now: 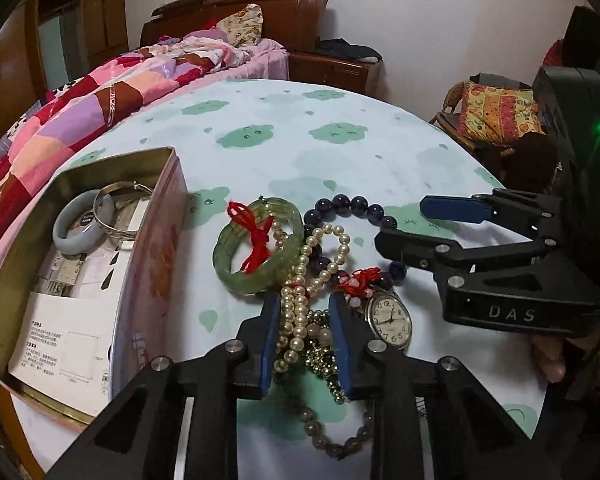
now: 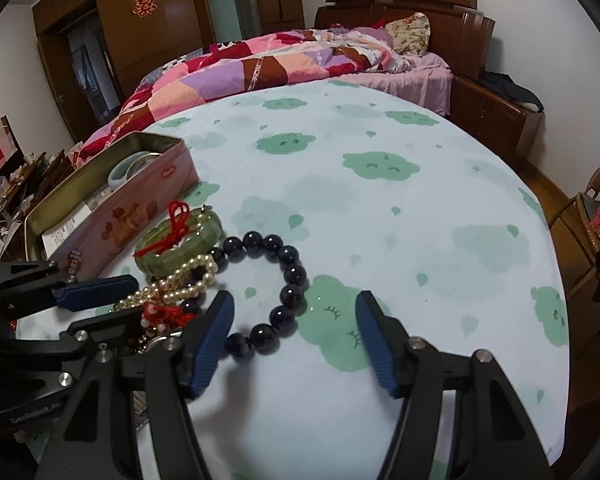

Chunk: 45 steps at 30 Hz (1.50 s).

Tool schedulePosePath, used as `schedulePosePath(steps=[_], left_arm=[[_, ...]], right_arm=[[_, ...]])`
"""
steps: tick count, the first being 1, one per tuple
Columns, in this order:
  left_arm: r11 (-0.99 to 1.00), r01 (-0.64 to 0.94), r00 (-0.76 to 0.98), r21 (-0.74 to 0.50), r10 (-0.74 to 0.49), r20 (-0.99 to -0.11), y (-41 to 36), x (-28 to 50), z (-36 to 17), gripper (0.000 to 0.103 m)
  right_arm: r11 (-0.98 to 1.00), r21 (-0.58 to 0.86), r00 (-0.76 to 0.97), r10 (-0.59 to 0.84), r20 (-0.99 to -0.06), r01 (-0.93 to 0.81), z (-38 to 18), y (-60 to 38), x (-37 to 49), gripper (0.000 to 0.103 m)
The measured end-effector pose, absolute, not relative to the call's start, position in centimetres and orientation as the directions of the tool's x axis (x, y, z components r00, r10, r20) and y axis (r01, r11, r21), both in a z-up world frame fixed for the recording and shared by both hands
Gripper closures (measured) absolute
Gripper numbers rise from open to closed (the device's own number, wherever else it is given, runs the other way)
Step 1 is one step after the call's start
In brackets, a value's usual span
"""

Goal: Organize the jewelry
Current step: 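Move both tools back to the jewelry pile, then grasp a pearl strand with the left tool while the right tool grasps the red-tasseled bead string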

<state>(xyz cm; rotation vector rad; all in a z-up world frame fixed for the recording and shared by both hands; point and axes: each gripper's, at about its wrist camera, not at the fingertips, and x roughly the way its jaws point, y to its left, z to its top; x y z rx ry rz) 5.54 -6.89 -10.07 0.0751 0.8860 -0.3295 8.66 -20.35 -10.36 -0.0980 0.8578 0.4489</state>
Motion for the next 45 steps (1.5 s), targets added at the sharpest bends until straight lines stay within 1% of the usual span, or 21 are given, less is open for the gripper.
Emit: schedulePosePath(steps=[1, 2, 3, 8, 17, 20, 23, 28, 32, 34, 37, 38, 39, 42, 43, 45], left_arm=[[0.945, 0.317, 0.582, -0.082, -0.262, -0.77, -6.8, 5.5, -10.0, 0.089], [0.945, 0.316, 0.582, -0.09, -0.268, -0.767, -6.7, 5.4, -10.0, 0.09], [0.945, 0.315, 0.586, -0.093, -0.27, -0.764, -6.6, 5.3, -9.9, 0.098], [0.938, 0.325, 0.603, -0.118, -0.302, -0.739, -6.2, 4.3, -8.9, 0.098], [0.931, 0.331, 0.679, -0.154, -0.348, -0.647, -5.0, 2.6, -5.0, 0.098], [0.931, 0.328, 0.699, -0.159, -0.352, -0.622, -4.6, 2.2, -3.9, 0.098], [0.931, 0.322, 0.72, -0.17, -0.358, -0.594, -3.9, 1.8, -2.7, 0.098], [0.934, 0.305, 0.749, -0.183, -0.354, -0.56, -2.8, 1.5, -1.3, 0.098], [0.934, 0.299, 0.755, -0.193, -0.356, -0.551, -2.3, 1.5, -1.2, 0.098], [0.934, 0.297, 0.751, -0.201, -0.358, -0.554, -2.2, 1.6, -1.4, 0.098], [0.932, 0.292, 0.745, -0.213, -0.361, -0.561, -2.0, 1.8, -2.0, 0.098], [0.931, 0.292, 0.743, -0.218, -0.364, -0.561, -1.9, 1.8, -2.1, 0.098], [0.93, 0.292, 0.741, -0.222, -0.367, -0.563, -1.8, 1.8, -2.1, 0.098], [0.93, 0.291, 0.74, -0.227, -0.369, -0.562, -1.7, 1.7, -2.2, 0.098], [0.93, 0.289, 0.741, -0.228, -0.368, -0.561, -1.7, 1.6, -2.1, 0.098], [0.93, 0.287, 0.744, -0.229, -0.367, -0.558, -1.5, 1.5, -2.0, 0.098]], right_arm=[[0.901, 0.096, 0.564, 0.344, -0.75, -0.422, -10.4, -20.4, 8.6, 0.038], [0.901, 0.098, 0.564, 0.345, -0.75, -0.422, -10.4, -20.2, 8.8, 0.038], [0.902, 0.102, 0.564, 0.348, -0.749, -0.42, -10.4, -20.4, 8.7, 0.039], [0.89, 0.147, 0.588, 0.4, -0.703, -0.431, -9.8, -21.1, 8.2, 0.041], [0.886, 0.163, 0.59, 0.417, -0.692, -0.435, -9.6, -21.0, 8.3, 0.041], [0.876, 0.141, 0.594, 0.423, -0.685, -0.462, -9.3, -20.5, 7.8, 0.04], [0.851, 0.152, 0.567, 0.458, -0.685, -0.503, -8.8, -19.4, 7.3, 0.04], [0.819, 0.087, 0.561, 0.461, -0.688, -0.567, -8.0, -16.8, 6.3, 0.04], [0.8, 0.053, 0.537, 0.449, -0.714, -0.598, -8.7, -14.8, 6.5, 0.04], [0.797, 0.024, 0.531, 0.424, -0.733, -0.603, -9.3, -13.8, 6.9, 0.043], [0.801, 0.022, 0.51, 0.402, -0.761, -0.599, -9.9, -13.4, 7.6, 0.051], [0.802, 0.028, 0.5, 0.398, -0.769, -0.596, -10.1, -13.4, 7.9, 0.059], [0.801, 0.033, 0.491, 0.398, -0.775, -0.598, -10.3, -13.4, 8.0, 0.071], [0.788, 0.029, 0.481, 0.404, -0.778, -0.616, -10.3, -13.1, 7.7, 0.09], [0.785, 0.027, 0.483, 0.407, -0.775, -0.618, -10.1, -13.1, 7.5, 0.093], [0.78, 0.043, 0.481, 0.427, -0.766, -0.624, -9.7, -13.3, 7.2, 0.094]])
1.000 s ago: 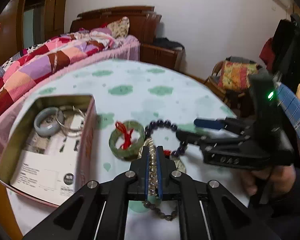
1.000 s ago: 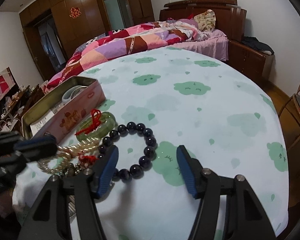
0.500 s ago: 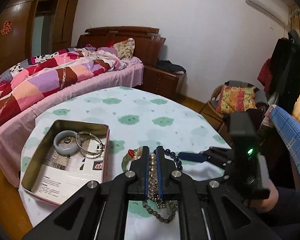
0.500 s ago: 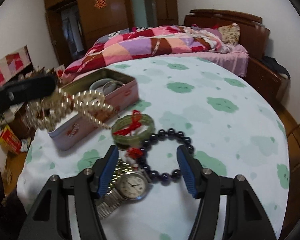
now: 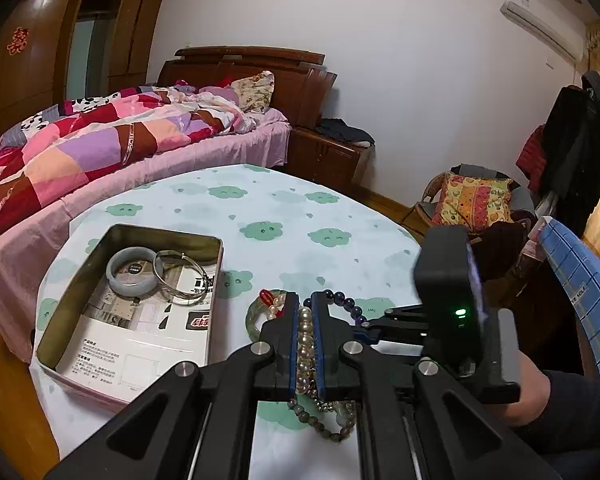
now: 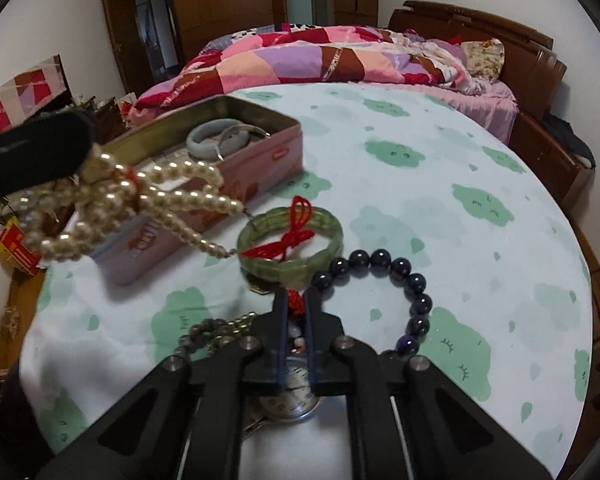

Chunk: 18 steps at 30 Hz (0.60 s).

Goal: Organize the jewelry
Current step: 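Grasp a pearl strand with the left tool while the right tool grasps the red-tasseled bead string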

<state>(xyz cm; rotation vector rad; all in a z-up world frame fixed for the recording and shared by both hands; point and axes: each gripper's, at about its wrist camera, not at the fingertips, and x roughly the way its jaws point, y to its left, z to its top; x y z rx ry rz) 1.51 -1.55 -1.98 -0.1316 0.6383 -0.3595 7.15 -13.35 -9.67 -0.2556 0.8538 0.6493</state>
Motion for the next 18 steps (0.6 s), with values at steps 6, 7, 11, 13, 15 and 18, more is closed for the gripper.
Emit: schedulePosePath(steps=[6, 7, 11, 13, 15, 18], left_arm=[[0.931, 0.283, 0.756, -0.23, -0.364, -0.544, -1.2, 1.1, -1.3, 0.098], [0.931, 0.282, 0.758, -0.23, -0.364, -0.542, -1.2, 1.1, -1.2, 0.098], [0.931, 0.282, 0.766, -0.23, -0.363, -0.53, -1.0, 0.8, -0.6, 0.098], [0.932, 0.281, 0.768, -0.23, -0.362, -0.528, -0.8, 0.9, -0.4, 0.098], [0.933, 0.281, 0.771, -0.226, -0.36, -0.525, -0.7, 0.9, -0.2, 0.098], [0.933, 0.285, 0.775, -0.221, -0.36, -0.519, -0.5, 0.9, 0.2, 0.098]], right_arm=[[0.795, 0.07, 0.531, 0.465, -0.708, -0.603, -7.0, -14.6, 6.3, 0.094], [0.794, 0.072, 0.541, 0.474, -0.695, -0.603, -6.3, -14.8, 6.1, 0.094], [0.793, 0.07, 0.566, 0.491, -0.662, -0.606, -4.4, -15.0, 5.9, 0.094], [0.791, 0.069, 0.575, 0.498, -0.649, -0.607, -3.8, -14.9, 5.8, 0.094], [0.79, 0.066, 0.582, 0.503, -0.639, -0.609, -3.4, -14.8, 5.7, 0.094], [0.791, 0.062, 0.592, 0.505, -0.628, -0.609, -3.0, -14.7, 5.6, 0.095]])
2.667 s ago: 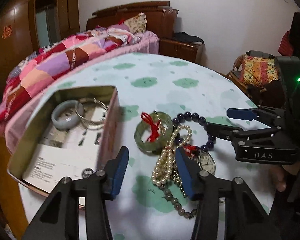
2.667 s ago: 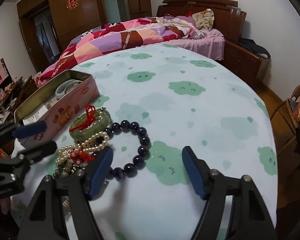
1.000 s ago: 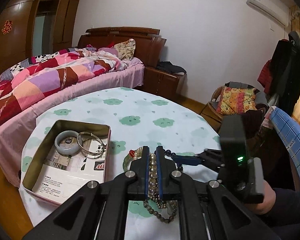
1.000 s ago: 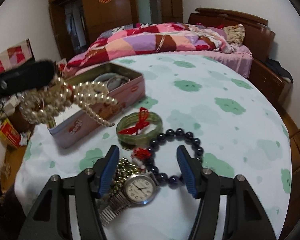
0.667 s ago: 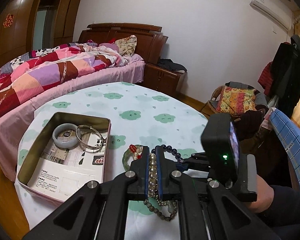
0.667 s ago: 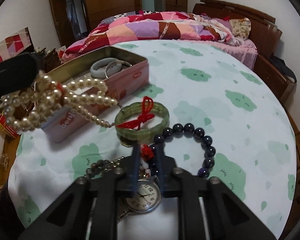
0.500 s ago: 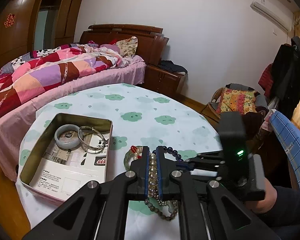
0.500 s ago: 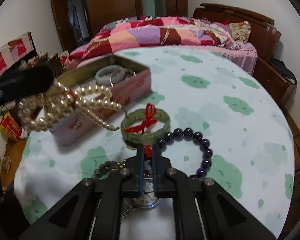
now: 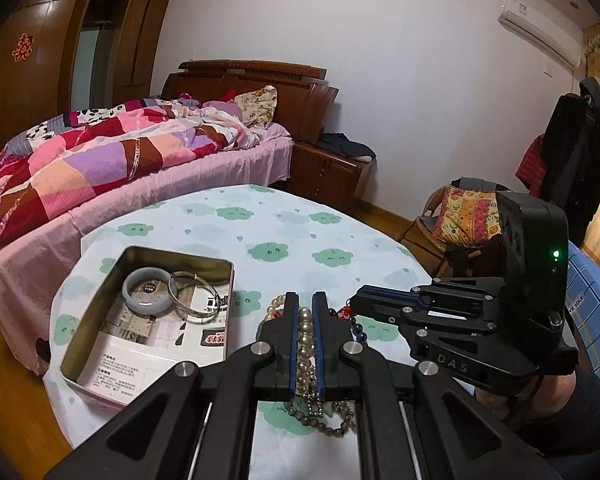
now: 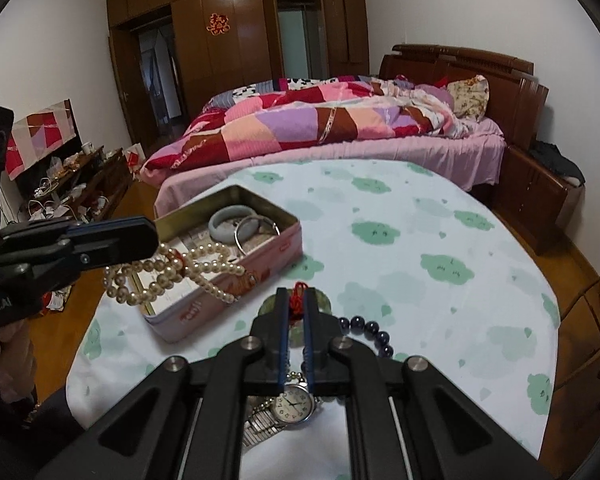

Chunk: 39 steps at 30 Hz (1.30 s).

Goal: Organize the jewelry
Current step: 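Grasp a pearl strand with the left tool while the right tool grasps the red-tasseled bead string, then carry the pearl strand and bead string over the tin box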

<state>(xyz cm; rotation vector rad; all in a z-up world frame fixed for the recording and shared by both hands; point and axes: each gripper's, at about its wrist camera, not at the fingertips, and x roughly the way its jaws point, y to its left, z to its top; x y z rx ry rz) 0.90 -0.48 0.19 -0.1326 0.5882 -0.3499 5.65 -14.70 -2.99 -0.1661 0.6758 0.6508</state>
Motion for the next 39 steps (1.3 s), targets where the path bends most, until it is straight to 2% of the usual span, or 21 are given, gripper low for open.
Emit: schedulePosePath(steps=[17, 39], left_arm=[[0.937, 0.308, 0.794, -0.167, -0.35, -0.497, -0.1, 0.6, 2.1, 0.098], [0.952, 0.253, 0.805, -0.171, -0.305, -0.509, 2.9, 2.7, 1.8, 0.098]], right_arm=[[0.799, 0.041, 0.648, 0.516, -0.56, -0.6, 0.3, -14.8, 5.5, 0.095], [0.751, -0.047, 0.652, 0.539, -0.533, -0.659, 3.4, -9.9, 5.9, 0.095]])
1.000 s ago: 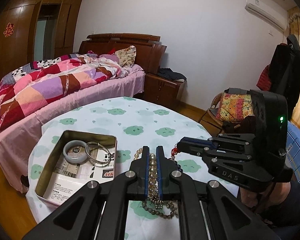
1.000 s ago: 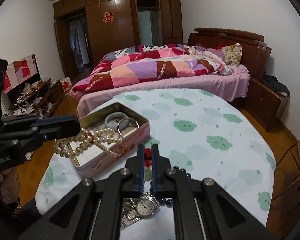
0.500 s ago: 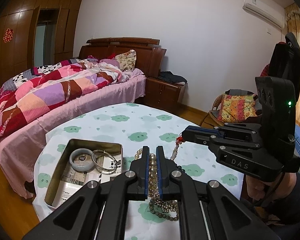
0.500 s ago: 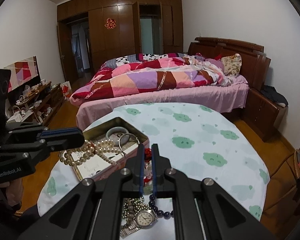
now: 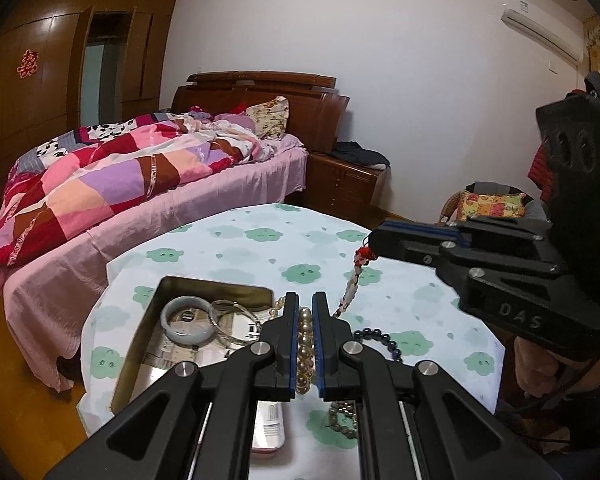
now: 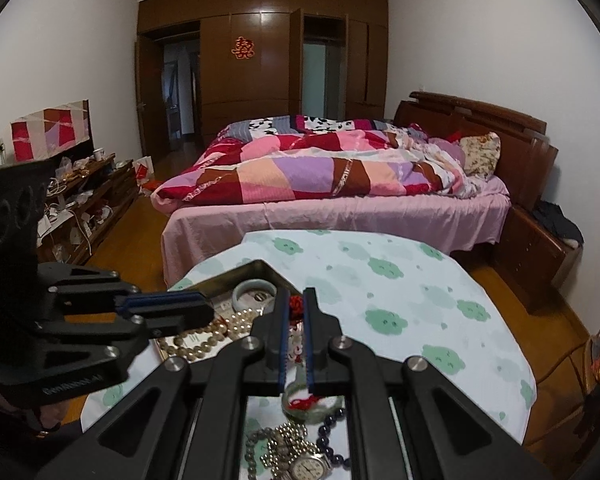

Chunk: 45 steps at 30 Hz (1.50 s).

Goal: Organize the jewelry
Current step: 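Carry the pearl strand and bead string over the tin box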

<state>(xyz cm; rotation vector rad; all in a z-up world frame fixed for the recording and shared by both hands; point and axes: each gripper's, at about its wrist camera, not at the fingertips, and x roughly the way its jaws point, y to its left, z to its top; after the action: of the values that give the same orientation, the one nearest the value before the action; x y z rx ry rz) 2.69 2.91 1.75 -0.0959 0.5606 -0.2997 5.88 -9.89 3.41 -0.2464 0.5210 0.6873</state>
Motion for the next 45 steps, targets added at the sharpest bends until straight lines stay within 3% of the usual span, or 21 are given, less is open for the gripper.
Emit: schedulePosePath(steps=[20, 45], left_arm=[[0.965, 0.168, 0.802, -0.201, -0.252, -0.541, 6.3, 5.2, -0.4, 0.098], [0.964, 0.129, 0.735, -0.231, -0.249, -0.63, 7.2, 7.9, -5.2, 0.098]], right_arm=[[0.715, -0.095, 0.633, 0.539, -0.556, -0.693, 3.3, -5.0, 7.7, 0.095], [0.717, -0.031, 0.523, 0.477, -0.707, -0.696, -3.2, -3.9, 10.3, 0.095]])
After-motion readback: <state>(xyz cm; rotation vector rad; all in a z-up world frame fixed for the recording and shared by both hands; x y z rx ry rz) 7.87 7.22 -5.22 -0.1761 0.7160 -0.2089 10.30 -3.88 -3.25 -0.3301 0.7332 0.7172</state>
